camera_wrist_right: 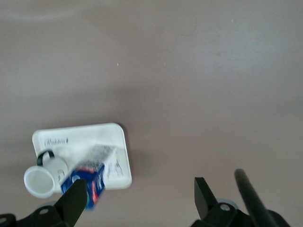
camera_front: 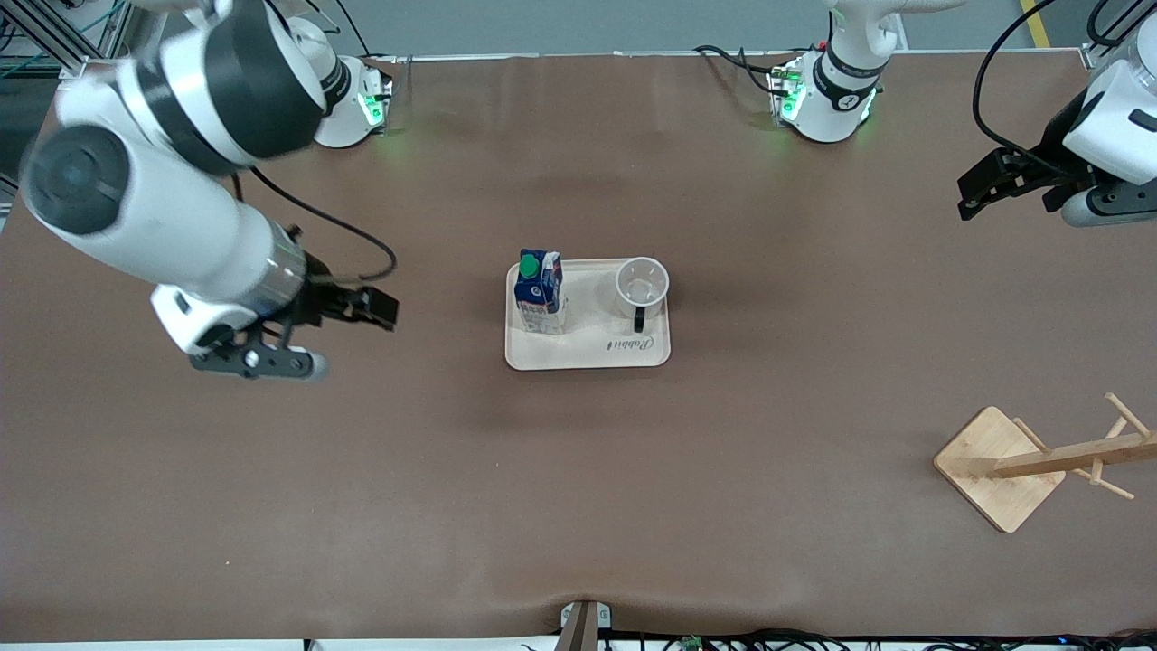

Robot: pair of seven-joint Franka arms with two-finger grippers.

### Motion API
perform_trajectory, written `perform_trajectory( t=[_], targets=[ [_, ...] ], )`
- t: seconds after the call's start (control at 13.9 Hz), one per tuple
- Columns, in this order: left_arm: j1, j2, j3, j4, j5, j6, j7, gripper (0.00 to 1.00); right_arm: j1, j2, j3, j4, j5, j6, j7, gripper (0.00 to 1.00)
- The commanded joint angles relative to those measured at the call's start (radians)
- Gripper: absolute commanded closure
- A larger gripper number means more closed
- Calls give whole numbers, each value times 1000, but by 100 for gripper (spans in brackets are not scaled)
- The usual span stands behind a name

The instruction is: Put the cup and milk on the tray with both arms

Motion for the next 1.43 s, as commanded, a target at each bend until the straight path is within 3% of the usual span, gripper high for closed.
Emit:
perform_trajectory(
  t=[0.0,0.22,0.43,0.72,1.08,1.36],
  targets=[
    [7,-1,-4,11,7,-11,1,0,-75,-70,15,-25,-5,-76,-41,0],
    [7,0,-5,13,5,-11,1,0,-135,-125,14,-39,-90,-177,-55,0],
    [5,-1,-4,13,5,-11,1,0,-214,-249,15,-171,-135,-83,-56,0],
    [5,-1,-4,11,5,-11,0,0,-283,-365,14,-261,-155,-70,-138,0],
    [8,-3,-2,28,19,-12,7,0,-412,-388,15,-349,-145,-42,-380,0],
    [10,2,-2,28,18,-12,9,0,-437,-403,15,-395,-144,-9,-516,0]
  ],
)
